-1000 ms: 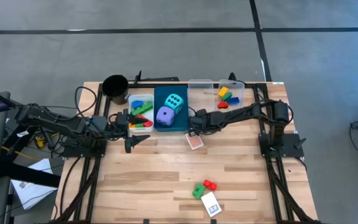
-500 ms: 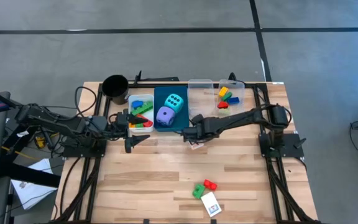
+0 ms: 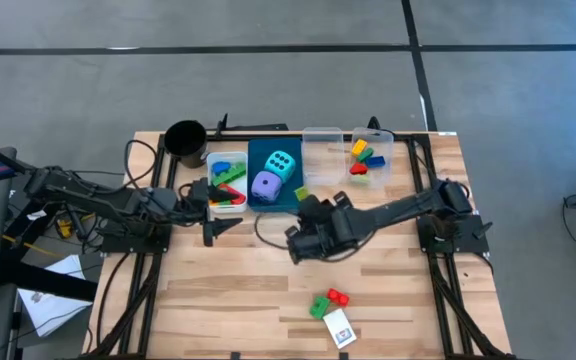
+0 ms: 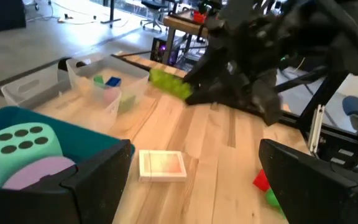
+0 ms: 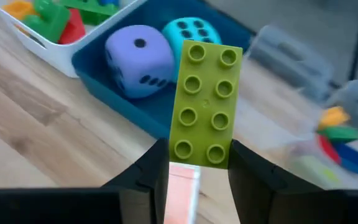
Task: Pick & Place Toys
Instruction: Put the small light green game piece into the right transparent bin
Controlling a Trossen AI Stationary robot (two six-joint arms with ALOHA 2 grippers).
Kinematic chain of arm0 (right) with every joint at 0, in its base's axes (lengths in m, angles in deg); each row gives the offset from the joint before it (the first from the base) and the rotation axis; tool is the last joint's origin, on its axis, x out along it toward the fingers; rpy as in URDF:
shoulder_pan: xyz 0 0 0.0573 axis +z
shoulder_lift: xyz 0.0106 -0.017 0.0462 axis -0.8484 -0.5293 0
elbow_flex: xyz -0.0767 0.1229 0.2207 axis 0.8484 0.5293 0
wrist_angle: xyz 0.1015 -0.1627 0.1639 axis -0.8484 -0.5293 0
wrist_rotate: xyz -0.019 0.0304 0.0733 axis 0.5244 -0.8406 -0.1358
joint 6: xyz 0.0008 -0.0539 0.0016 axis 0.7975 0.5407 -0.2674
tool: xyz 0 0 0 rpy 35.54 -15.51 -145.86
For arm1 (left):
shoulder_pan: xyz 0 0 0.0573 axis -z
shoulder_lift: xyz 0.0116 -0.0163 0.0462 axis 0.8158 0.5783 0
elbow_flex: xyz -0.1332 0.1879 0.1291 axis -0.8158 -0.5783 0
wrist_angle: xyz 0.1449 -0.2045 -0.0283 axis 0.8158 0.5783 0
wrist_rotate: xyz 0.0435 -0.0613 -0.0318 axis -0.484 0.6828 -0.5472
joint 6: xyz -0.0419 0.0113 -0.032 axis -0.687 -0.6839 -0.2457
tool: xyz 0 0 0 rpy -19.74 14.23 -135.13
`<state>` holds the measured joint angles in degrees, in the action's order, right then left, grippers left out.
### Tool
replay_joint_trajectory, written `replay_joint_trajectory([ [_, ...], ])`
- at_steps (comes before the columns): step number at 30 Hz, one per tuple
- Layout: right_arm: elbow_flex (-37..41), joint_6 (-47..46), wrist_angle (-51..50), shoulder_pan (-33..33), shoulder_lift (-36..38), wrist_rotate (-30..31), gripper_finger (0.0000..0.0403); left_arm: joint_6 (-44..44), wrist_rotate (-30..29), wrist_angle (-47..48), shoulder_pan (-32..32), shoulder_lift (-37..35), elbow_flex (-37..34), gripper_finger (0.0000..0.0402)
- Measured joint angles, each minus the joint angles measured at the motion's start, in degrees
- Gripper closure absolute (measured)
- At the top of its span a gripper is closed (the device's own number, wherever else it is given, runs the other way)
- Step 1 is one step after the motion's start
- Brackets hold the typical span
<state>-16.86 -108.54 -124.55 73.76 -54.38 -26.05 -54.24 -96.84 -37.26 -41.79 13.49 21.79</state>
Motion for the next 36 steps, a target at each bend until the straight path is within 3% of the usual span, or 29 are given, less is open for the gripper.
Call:
replay_joint_trajectory([
  [7, -0.9, -17.8, -21.8, 0.3, 0.1, 4.0, 0.0279, -0.5, 0.0, -0.4, 0.0, 2.5, 0.1, 0.0056],
  [18, 5.4, -11.6, -20.5, -14.5, 5.5, 4.1, 0.0279, -0.6, 0.0, -1.1, 0.0, 3.2, 0.1, 0.0056],
  [29, 9.7, -0.8, -18.2, -34.1, 5.7, -2.0, 0.0278, -0.6, 0.0, -1.1, 0.0, 3.2, 0.0, 0.0056],
  [36, 15.6, -0.4, -18.7, -36.6, 5.7, -2.8, 0.0187, -0.6, 0.0, -1.1, 0.0, 3.2, 0.0, 0.0056],
])
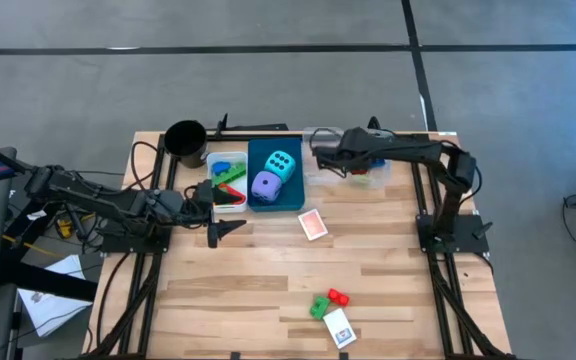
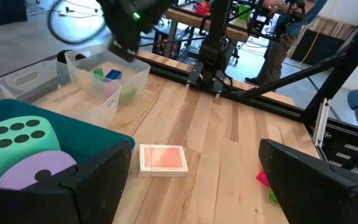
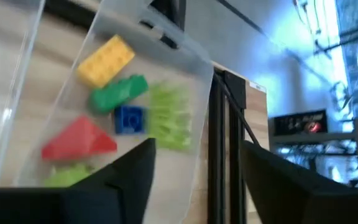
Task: Pick & Place Toys
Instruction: Put the small light green game piece into the right transparent bin, then put the large red game piece into the white bin
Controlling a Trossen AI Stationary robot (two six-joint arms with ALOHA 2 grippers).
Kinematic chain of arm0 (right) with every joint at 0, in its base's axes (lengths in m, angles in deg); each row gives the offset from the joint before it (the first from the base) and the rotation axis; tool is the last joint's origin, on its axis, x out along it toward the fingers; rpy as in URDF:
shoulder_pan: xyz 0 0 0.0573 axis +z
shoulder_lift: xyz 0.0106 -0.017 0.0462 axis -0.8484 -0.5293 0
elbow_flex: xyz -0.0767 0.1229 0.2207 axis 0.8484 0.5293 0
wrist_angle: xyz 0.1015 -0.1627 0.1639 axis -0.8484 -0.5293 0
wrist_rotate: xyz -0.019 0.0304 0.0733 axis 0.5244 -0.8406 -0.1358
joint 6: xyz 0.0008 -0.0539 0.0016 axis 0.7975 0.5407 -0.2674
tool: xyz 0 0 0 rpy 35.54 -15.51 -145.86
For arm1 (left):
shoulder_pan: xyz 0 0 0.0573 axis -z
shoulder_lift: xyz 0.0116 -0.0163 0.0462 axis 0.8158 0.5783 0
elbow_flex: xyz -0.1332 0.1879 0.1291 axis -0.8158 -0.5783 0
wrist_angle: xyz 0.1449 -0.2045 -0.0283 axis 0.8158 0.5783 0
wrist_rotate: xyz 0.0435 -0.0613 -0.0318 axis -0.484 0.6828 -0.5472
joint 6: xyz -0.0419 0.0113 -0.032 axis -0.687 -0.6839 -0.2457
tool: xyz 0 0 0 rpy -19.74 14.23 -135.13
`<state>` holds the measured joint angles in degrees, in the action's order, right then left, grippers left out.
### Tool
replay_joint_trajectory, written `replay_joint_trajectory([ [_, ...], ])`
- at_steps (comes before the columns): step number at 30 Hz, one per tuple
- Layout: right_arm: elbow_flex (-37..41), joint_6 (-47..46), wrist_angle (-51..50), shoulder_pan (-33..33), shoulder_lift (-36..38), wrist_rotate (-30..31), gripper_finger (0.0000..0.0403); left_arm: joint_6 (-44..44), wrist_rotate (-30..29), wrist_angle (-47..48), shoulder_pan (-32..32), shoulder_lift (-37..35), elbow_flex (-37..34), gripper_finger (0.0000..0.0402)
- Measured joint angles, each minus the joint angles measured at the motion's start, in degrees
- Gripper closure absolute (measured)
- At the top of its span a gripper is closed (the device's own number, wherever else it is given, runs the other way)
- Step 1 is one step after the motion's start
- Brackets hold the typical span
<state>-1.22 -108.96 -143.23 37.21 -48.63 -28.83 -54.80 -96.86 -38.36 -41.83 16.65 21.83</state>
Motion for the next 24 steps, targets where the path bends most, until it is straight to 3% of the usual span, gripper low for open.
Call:
replay_joint_trajectory([
  [4, 2.6, 1.6, -1.3, 2.2, 0.0, -0.2, 0.0137, 0.0, 0.0, 0.0, 0.0, 0.0, 0.0, 0.0056],
  [9, 2.7, 3.5, -2.0, 7.5, 0.0, -4.9, 0.0106, 0.0, 0.0, 0.0, 0.0, 0.0, 0.0, 0.0056],
  [16, 2.7, 3.7, 1.3, 24.7, 0.0, -7.0, 0.0101, 0.5, 0.0, 0.0, 0.0, 0.0, 0.0, 0.0056],
  [24, 2.7, -6.6, 20.2, 45.9, 0.0, -8.1, 0.01, 0.6, 0.0, 0.0, 0.0, 0.0, 0.0, 0.0056],
])
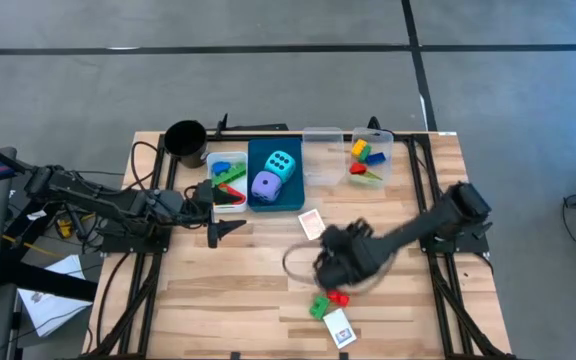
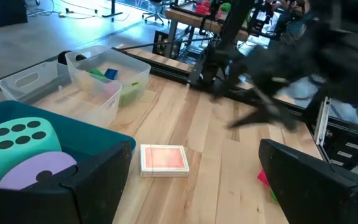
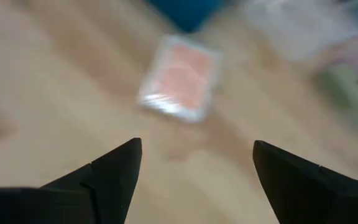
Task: Pick & Place Toys
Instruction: Put the large red game piece into the white bin
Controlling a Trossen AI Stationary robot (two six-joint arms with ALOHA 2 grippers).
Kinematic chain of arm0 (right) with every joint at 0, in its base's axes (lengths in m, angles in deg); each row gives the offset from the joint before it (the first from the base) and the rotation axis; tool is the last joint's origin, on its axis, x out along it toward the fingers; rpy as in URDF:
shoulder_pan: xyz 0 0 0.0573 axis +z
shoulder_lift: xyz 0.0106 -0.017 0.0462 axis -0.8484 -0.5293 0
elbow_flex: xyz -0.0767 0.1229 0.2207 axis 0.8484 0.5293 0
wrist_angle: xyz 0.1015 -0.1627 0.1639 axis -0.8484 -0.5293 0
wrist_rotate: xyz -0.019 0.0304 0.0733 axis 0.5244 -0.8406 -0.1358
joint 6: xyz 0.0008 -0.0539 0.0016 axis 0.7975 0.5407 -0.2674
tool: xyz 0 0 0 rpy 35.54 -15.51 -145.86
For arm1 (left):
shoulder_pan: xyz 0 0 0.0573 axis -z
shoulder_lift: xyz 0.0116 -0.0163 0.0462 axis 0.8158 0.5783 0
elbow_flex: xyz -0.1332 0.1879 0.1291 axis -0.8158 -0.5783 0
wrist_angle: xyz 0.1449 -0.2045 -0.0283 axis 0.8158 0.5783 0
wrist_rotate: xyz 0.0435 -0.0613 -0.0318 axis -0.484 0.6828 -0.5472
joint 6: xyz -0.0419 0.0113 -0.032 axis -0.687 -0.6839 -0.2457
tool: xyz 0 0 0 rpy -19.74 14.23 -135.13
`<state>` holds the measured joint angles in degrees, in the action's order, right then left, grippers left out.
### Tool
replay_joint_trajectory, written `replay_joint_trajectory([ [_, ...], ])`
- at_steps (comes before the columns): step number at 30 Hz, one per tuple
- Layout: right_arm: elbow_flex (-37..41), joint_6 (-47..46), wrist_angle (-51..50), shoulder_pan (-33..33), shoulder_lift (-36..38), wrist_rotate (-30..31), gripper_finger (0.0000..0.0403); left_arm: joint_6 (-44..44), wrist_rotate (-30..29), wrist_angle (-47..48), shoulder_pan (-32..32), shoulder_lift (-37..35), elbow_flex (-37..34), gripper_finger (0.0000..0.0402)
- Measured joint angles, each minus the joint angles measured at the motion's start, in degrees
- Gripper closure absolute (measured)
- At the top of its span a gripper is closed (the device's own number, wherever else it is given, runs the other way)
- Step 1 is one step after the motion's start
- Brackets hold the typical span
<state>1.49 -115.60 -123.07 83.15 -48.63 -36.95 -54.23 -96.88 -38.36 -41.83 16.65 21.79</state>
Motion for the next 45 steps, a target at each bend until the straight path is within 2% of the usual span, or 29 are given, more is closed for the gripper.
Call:
replay_joint_trajectory([
  [5, 0.0, -2.6, 8.7, 8.9, 0.0, 0.4, 0.01, 0.0, 0.0, -0.1, 0.0, 0.0, 0.0, 0.0056],
  [8, 0.0, 1.2, 12.5, 12.8, 0.0, 0.4, 0.01, 0.1, 0.0, -0.6, 0.0, 0.0, 0.0, 0.0056],
  [13, 0.0, 6.7, 18.1, 17.0, 0.0, -0.8, 0.01, 0.1, 0.0, -1.5, 0.0, 0.0, 0.0, 0.0056],
  [16, 0.0, 4.4, 18.7, 18.0, 0.0, -3.7, 0.01, 0.1, 0.0, -2.5, 0.0, 0.0, 0.0, 0.0056],
  [25, 0.0, 1.7, 16.5, 15.9, -3.0, -8.1, 0.01, 0.1, 0.0, -6.4, 0.0, 0.0, 0.0, 0.0056],
  [39, 0.0, 2.9, 14.2, 10.5, -10.2, -26.5, 0.01, 0.1, 0.0, -8.7, 0.0, 4.2, 0.1, 0.0056],
  [45, 0.0, 3.3, 15.2, 9.8, -10.2, -27.4, 0.0109, 0.1, 0.0, -10.2, -0.1, 5.4, -0.1, 0.0056],
])
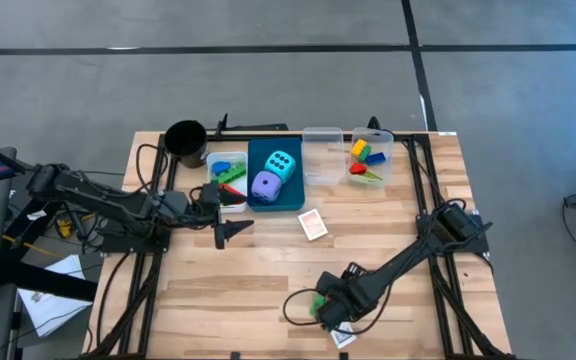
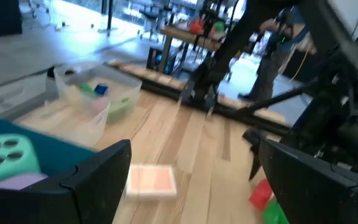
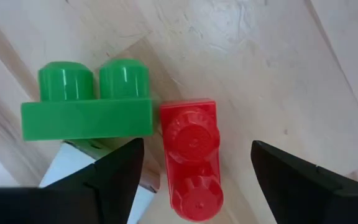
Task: Pick & Place Toys
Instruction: Put the large red game piece into the white bin
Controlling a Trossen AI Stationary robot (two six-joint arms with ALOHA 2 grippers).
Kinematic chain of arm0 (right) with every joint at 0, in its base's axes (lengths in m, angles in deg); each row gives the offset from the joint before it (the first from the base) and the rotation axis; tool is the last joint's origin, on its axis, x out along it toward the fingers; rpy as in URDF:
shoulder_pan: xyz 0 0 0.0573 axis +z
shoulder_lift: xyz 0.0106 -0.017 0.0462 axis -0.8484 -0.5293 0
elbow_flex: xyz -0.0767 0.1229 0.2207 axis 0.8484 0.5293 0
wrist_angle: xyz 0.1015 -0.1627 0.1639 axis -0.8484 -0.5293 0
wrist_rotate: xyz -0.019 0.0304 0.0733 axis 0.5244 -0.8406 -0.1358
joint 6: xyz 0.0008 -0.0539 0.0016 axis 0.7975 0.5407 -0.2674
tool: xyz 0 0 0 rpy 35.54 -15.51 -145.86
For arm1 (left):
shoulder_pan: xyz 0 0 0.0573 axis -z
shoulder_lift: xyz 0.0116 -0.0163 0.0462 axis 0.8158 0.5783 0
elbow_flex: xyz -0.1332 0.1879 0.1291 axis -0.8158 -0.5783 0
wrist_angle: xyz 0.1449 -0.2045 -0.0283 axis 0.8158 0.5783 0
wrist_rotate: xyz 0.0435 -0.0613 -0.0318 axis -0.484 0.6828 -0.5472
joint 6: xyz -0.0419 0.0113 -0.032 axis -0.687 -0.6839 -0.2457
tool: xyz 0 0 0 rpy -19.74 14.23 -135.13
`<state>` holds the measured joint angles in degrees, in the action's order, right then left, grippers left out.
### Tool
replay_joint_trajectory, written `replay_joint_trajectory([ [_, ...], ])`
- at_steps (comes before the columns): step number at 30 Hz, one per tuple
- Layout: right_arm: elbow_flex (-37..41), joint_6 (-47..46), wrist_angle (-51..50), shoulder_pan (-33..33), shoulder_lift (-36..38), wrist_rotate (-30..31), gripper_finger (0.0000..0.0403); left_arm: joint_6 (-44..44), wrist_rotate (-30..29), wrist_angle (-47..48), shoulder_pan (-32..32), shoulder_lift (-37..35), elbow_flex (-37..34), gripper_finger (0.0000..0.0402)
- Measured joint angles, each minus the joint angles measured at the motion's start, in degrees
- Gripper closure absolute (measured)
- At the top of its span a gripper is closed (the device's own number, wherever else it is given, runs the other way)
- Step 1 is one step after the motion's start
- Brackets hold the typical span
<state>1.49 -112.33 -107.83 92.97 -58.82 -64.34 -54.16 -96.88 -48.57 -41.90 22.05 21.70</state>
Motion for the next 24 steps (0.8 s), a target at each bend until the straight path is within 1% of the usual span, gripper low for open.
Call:
replay_joint_trajectory([
  [5, 0.0, 0.1, 0.4, -0.1, 0.0, -0.9, 0.0142, 0.0, 0.0, -1.5, 0.0, 0.8, 0.1, 0.0056],
  [9, 0.0, 0.2, 0.9, -0.1, 0.0, -1.2, 0.0192, 0.0, 0.0, -1.4, -0.3, 0.9, 0.1, 0.0056],
  [12, 0.0, 1.9, 1.0, -0.1, 0.0, -1.9, 0.025, 0.0, 0.0, -1.4, -0.4, 0.9, 0.1, 0.0056],
  [16, -0.1, 3.6, 0.9, -0.4, 0.1, -2.7, 0.0348, 0.0, 0.0, -1.4, -0.4, 0.9, 0.1, 0.0056],
  [21, -0.1, 5.6, 0.6, -1.0, 0.1, -2.3, 0.0352, 0.0, 0.0, -1.4, -0.4, 0.9, 0.1, 0.0056],
  [24, -0.3, 6.2, -1.1, -1.5, 0.2, -1.0, 0.0352, 0.0, 0.0, -1.4, -0.4, 0.9, 0.1, 0.0056],
])
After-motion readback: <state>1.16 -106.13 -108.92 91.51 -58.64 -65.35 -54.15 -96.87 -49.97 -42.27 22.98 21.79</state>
